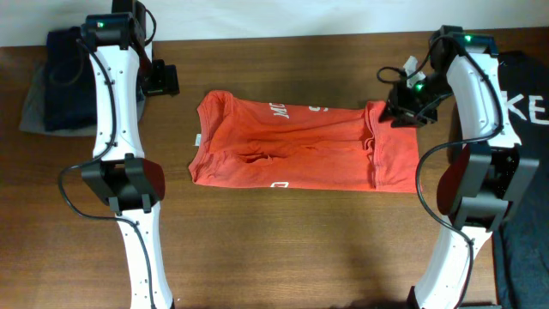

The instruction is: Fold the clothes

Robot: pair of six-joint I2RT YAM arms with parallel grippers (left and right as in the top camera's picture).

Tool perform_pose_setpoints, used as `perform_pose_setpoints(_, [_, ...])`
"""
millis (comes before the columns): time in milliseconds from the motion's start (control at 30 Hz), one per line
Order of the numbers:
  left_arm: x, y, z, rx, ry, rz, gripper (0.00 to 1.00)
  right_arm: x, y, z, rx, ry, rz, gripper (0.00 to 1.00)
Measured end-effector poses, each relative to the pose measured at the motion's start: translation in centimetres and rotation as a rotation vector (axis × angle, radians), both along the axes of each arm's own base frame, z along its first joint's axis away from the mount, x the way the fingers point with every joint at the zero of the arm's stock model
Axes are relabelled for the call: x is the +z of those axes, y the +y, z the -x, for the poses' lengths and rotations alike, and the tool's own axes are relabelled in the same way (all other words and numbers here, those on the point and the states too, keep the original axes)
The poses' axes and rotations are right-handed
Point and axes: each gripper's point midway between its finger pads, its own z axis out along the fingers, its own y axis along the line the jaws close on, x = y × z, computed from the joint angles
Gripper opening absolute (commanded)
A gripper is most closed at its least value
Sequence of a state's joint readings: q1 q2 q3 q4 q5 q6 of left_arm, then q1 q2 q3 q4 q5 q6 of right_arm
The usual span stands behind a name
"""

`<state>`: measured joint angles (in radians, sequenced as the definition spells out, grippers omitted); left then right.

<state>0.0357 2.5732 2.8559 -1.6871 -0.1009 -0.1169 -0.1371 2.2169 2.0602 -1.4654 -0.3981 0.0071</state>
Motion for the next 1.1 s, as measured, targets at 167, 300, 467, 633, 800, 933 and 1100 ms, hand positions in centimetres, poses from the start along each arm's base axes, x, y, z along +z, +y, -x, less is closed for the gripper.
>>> perform_pose_setpoints(167, [0.0, 0.0, 0.0, 0.0, 0.0, 0.0, 0.99, -2.0, -1.8, -0.7, 0.008, -0.021, 0.115, 0.04])
perform_pose_setpoints(300, [0.0, 0.0, 0.0, 0.0, -0.001, 0.0, 0.99, -4.4, -2.6, -1.1, -0.021, -0.031, 0.161, 0.04])
perform_pose_setpoints(467, [0.0, 0.0, 0.0, 0.0, 0.0, 0.0, 0.99, -7.3, -2.2, -0.8, -0.032, -0.025, 0.148, 0.04])
perform_pose_setpoints(633, [0.0, 0.0, 0.0, 0.0, 0.0, 0.0, 0.99, -9.6, -1.1, 0.0, -0.019, -0.014, 0.131, 0.04])
perform_pose_setpoints(800, [0.0, 0.0, 0.0, 0.0, 0.0, 0.0, 0.99, -10.4, 0.3, 0.5, -0.007, -0.006, 0.087, 0.04])
perform_pose_setpoints(933, [0.0, 0.0, 0.0, 0.0, 0.0, 0.0, 0.99, -10.3, 0.9, 0.6, 0.0, -0.003, 0.071, 0.04])
perform_pose_setpoints(1100, [0.0, 0.0, 0.0, 0.0, 0.0, 0.0, 0.99, -9.6, 1.2, 1.7, -0.012, 0.059, 0.058, 0.04])
